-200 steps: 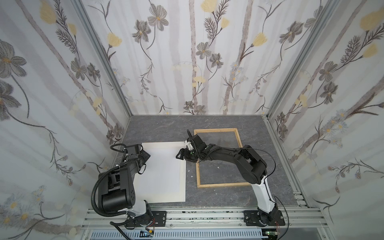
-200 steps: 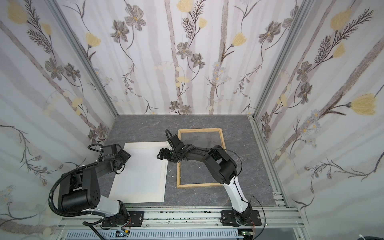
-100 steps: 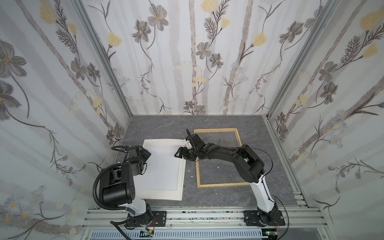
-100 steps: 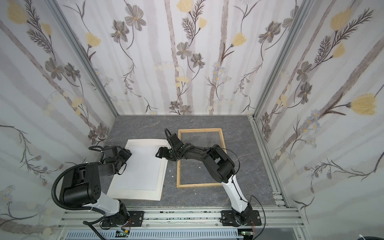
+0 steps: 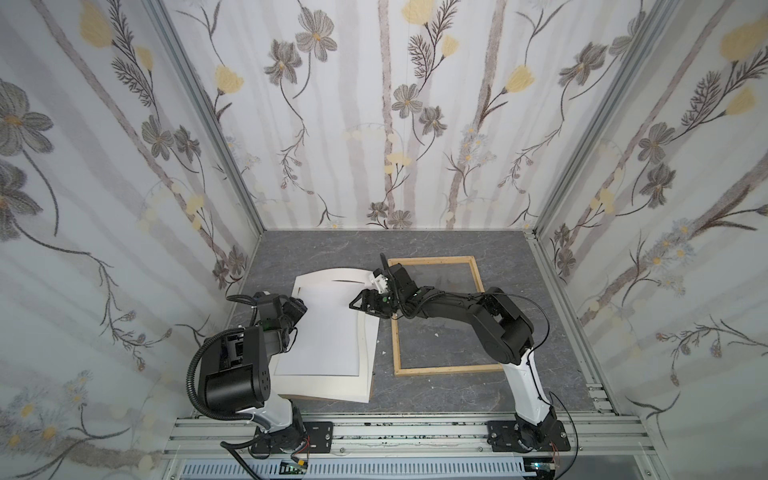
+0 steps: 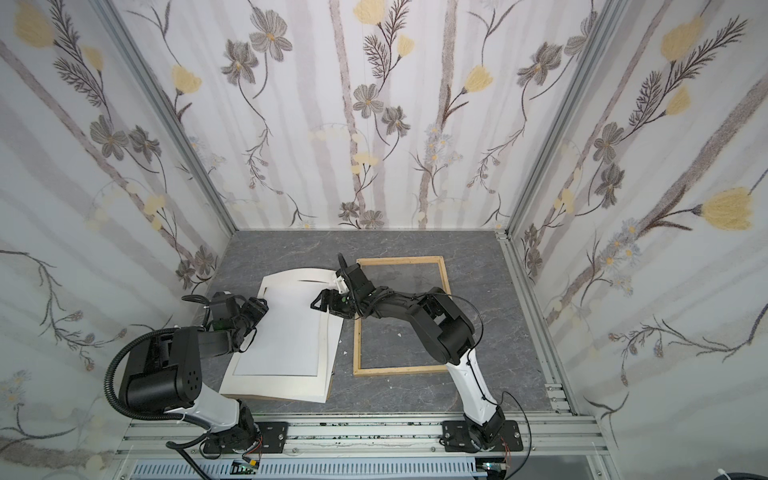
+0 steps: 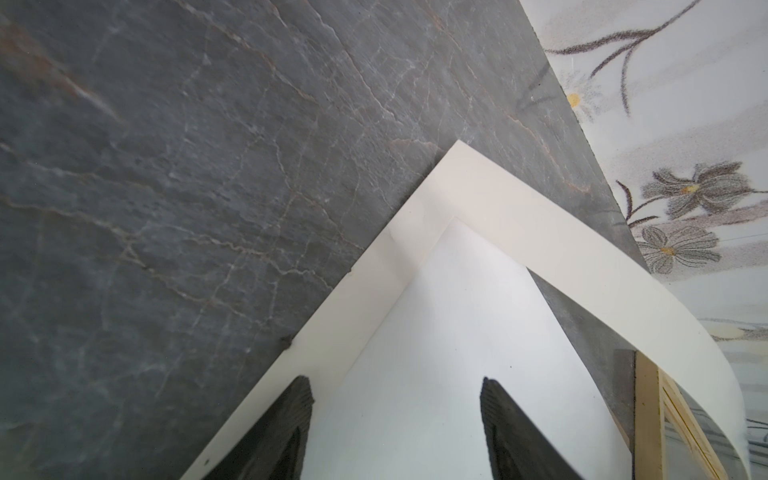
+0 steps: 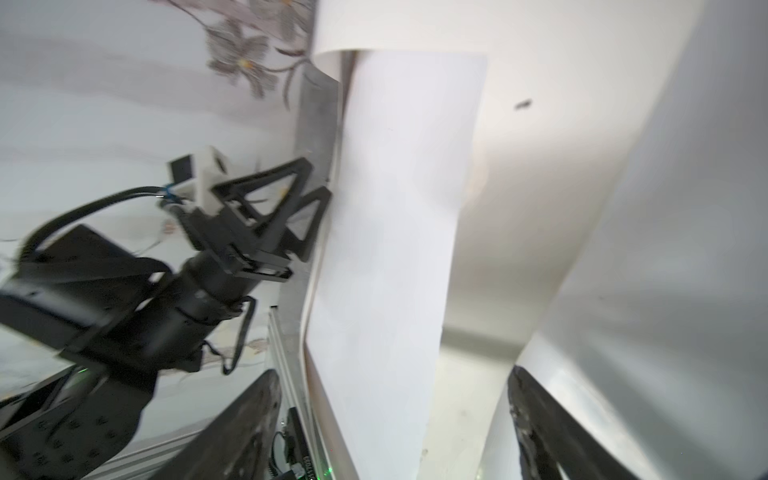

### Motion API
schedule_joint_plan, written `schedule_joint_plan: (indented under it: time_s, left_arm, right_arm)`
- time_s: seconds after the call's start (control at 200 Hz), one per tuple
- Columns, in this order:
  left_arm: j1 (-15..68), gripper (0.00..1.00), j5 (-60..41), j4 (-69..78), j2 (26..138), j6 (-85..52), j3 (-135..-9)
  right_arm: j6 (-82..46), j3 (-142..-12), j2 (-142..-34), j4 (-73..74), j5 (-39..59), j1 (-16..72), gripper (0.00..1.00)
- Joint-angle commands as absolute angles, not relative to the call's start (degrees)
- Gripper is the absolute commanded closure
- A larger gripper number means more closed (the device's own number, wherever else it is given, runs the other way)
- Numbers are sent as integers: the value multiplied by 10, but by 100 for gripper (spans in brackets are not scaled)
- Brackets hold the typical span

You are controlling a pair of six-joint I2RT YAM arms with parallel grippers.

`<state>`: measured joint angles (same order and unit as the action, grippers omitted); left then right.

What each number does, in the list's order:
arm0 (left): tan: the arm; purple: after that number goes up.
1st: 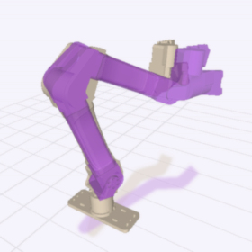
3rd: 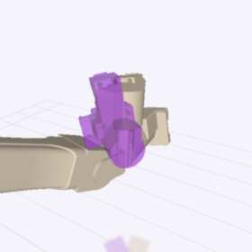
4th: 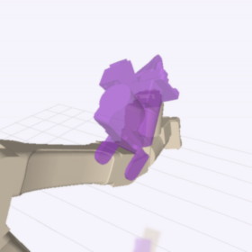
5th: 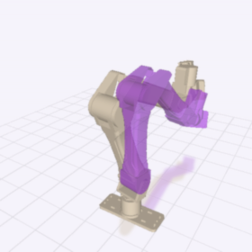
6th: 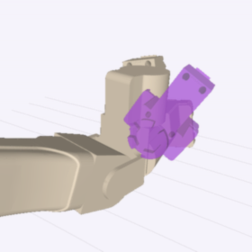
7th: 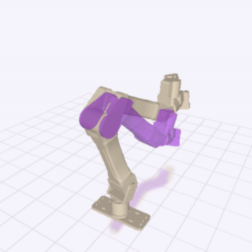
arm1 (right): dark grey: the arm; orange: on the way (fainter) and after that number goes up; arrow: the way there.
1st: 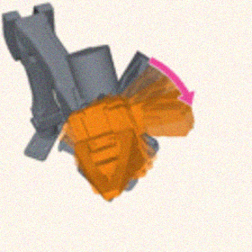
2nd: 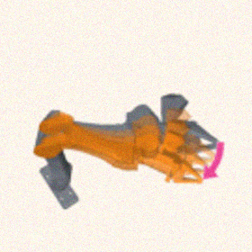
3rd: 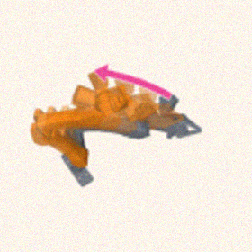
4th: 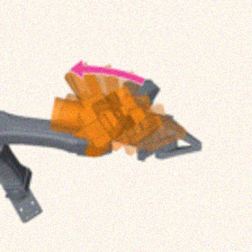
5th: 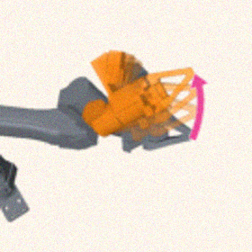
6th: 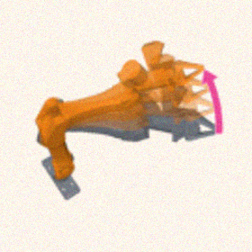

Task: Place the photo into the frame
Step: 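Lift the cream mat toward the frame with the right gripper while left holds board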

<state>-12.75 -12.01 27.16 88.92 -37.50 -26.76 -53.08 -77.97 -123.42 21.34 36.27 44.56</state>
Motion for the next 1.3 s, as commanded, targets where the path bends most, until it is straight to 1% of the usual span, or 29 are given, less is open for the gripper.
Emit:
schedule_joint_plan:
  time_s: [0.0,0.05,0.09,0.19,0.285,0.425,0.485,0.535,0.695,0.734,0.759,0.834,0.899,0.979,1.024,1.099,1.294]
  left_arm:
    - [-126,32,-150,146,890,-396,-265]
    - [-126,32,-148,146,887,-396,-265]
    - [-126,32,-147,147,886,-397,-265]
    - [-126,32,-147,145,885,-395,-265]
    - [-127,32,-144,145,885,-396,-266]
    - [-128,32,-142,142,882,-397,-269]
    - [-130,32,-140,140,879,-398,-270]
    - [-132,32,-139,137,874,-398,-272]
    - [-141,32,-135,122,857,-396,-281]
    - [-144,32,-134,117,851,-395,-284]
    - [-146,32,-134,113,846,-395,-285]
    - [-152,30,-132,103,833,-395,-292]
    - [-155,27,-133,90,818,-394,-299]
    - [-159,22,-124,69,797,-392,-310]
    - [-160,16,-120,57,783,-391,-316]
    - [-160,10,-114,36,755,-388,-328]
    - [-160,6,-100,-31,679,-365,-378]
  right_arm:
    - [-553,-767,-1226,338,396,438,15]
    - [-491,-803,-1231,204,334,436,13]
    - [-464,-815,-1236,154,310,439,13]
    - [-471,-791,-1232,201,339,440,12]
    - [-464,-787,-1223,187,333,440,17]
    - [-443,-808,-1225,122,322,438,33]
    - [-432,-820,-1228,92,316,438,35]
    - [-425,-826,-1226,71,309,438,40]
    - [-406,-836,-1218,38,299,438,62]
    - [-403,-840,-1216,33,299,439,68]
    - [-401,-843,-1214,29,299,439,74]
    - [-398,-852,-1209,24,303,440,86]
    - [-393,-864,-1207,17,311,441,91]
    - [-386,-889,-1206,-6,314,444,100]
    - [-382,-904,-1206,-18,318,446,100]
    - [-377,-928,-1205,-36,324,447,100]
    - [-366,-1016,-1204,-108,363,447,100]
